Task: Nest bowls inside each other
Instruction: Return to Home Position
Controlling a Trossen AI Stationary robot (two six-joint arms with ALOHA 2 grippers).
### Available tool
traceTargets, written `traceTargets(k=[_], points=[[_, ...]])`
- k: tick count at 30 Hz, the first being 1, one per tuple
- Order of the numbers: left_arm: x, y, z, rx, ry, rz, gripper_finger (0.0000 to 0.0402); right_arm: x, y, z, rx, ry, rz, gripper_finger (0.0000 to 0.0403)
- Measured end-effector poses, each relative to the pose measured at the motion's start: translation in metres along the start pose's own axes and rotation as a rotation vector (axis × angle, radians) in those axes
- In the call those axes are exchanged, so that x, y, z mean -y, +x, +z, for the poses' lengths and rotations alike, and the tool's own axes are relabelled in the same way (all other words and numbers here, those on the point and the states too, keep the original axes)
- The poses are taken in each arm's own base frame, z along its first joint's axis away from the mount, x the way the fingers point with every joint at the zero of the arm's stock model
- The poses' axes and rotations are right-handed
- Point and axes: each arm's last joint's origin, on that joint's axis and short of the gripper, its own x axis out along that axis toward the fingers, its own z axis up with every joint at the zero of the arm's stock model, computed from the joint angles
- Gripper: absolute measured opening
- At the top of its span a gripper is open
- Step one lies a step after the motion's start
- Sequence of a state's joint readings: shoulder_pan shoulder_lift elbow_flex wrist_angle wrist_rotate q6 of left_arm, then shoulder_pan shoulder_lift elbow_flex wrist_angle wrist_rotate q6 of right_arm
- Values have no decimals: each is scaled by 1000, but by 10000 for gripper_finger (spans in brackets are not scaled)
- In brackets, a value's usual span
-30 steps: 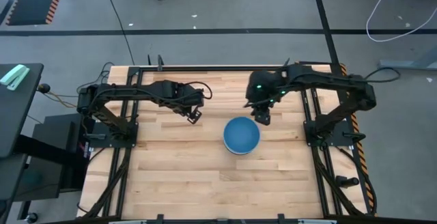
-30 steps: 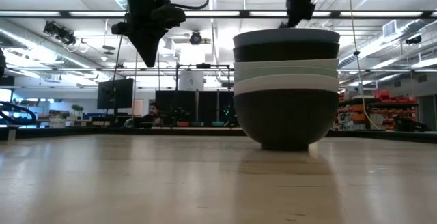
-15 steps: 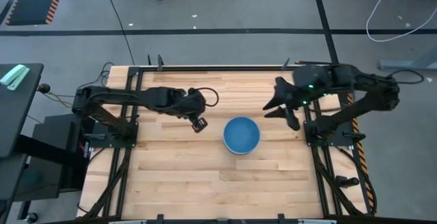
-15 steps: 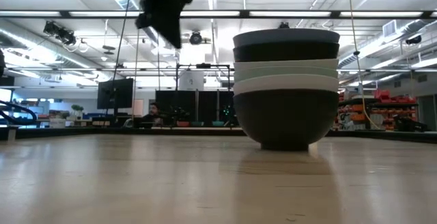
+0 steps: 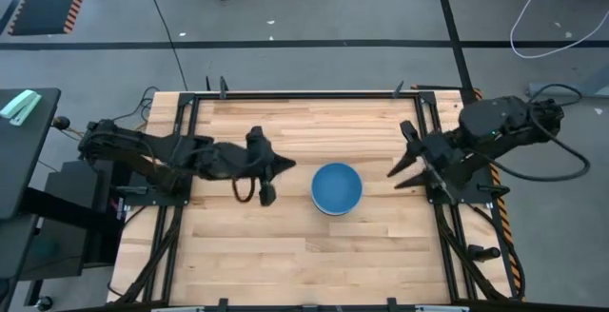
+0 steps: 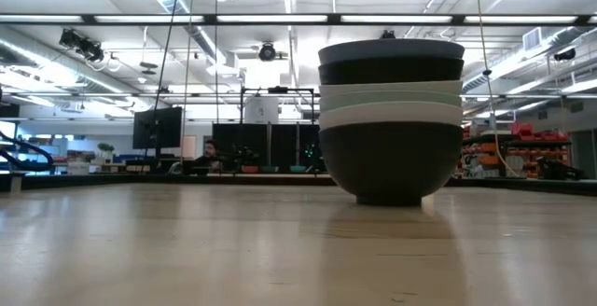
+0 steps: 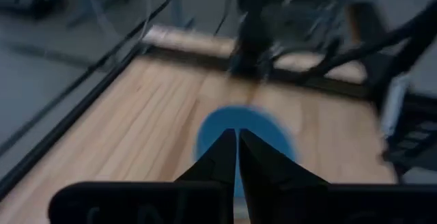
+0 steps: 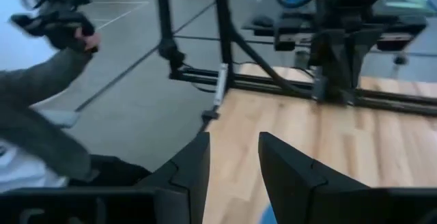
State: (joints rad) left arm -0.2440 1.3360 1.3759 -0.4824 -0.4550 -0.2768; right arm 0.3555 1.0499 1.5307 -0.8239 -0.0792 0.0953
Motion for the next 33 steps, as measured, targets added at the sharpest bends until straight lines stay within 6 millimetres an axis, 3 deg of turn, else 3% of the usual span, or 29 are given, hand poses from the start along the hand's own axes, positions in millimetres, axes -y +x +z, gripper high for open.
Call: traceTargets(k=[7,9,16,24,33], points=[[21,-15,4,94,154,-93,19,-15,-5,-4,-21,30,82,133],[24,-17,4,96,108,-107,22,-19,-5,-3,-5,22,106,134],[32,-28,8,148,116,-154,29,-45,-16,15,209,-52,300,134],[38,-72,29,376,92,-278,22,-69,-49,31,484,-134,505,135],[27,-125,39,500,62,-386,25,-65,-95,28,604,-158,620,134]])
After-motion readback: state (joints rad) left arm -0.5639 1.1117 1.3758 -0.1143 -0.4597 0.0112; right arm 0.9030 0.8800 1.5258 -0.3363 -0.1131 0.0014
